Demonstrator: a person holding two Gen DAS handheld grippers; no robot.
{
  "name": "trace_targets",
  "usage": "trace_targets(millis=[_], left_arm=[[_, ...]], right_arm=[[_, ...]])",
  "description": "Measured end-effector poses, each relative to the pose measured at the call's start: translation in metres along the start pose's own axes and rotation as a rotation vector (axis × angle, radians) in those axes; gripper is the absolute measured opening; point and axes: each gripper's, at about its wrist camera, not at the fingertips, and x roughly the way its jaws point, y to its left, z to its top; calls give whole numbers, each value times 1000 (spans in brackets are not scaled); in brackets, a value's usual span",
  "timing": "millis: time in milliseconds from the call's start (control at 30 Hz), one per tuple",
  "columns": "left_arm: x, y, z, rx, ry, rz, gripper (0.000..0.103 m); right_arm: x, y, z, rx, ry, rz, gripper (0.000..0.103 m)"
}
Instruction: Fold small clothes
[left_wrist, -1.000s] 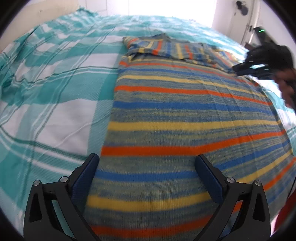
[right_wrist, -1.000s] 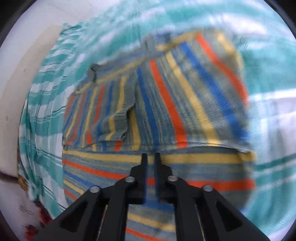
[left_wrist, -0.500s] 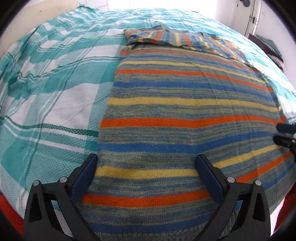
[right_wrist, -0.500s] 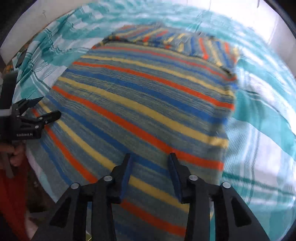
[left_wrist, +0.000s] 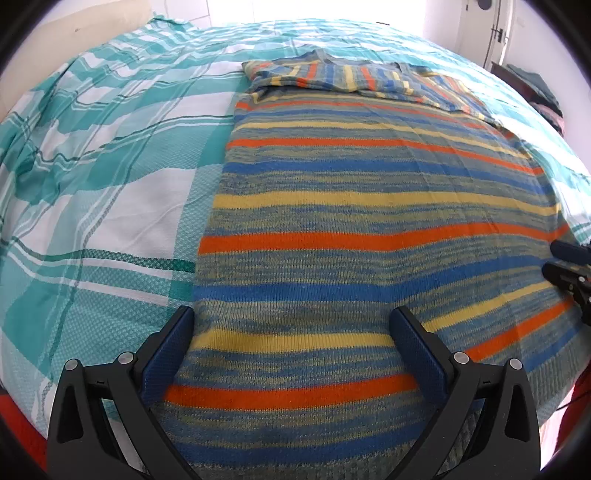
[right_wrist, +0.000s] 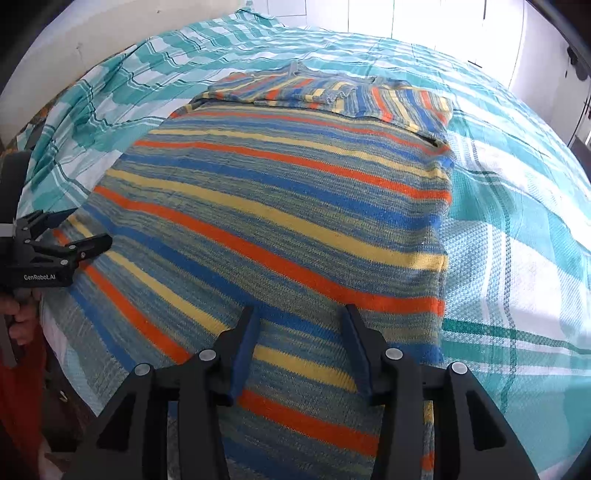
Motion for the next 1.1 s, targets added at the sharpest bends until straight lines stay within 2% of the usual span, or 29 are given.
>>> trace_targets(millis=[567,1100], left_arm=[[-7,-2,-8,26,21,5,102],[-10,-3,-12,19,2,18,102]], right_arm=[[-3,5,-8,12,-30,-43,47],[-3,13,-10,-28,-45,-102,47]])
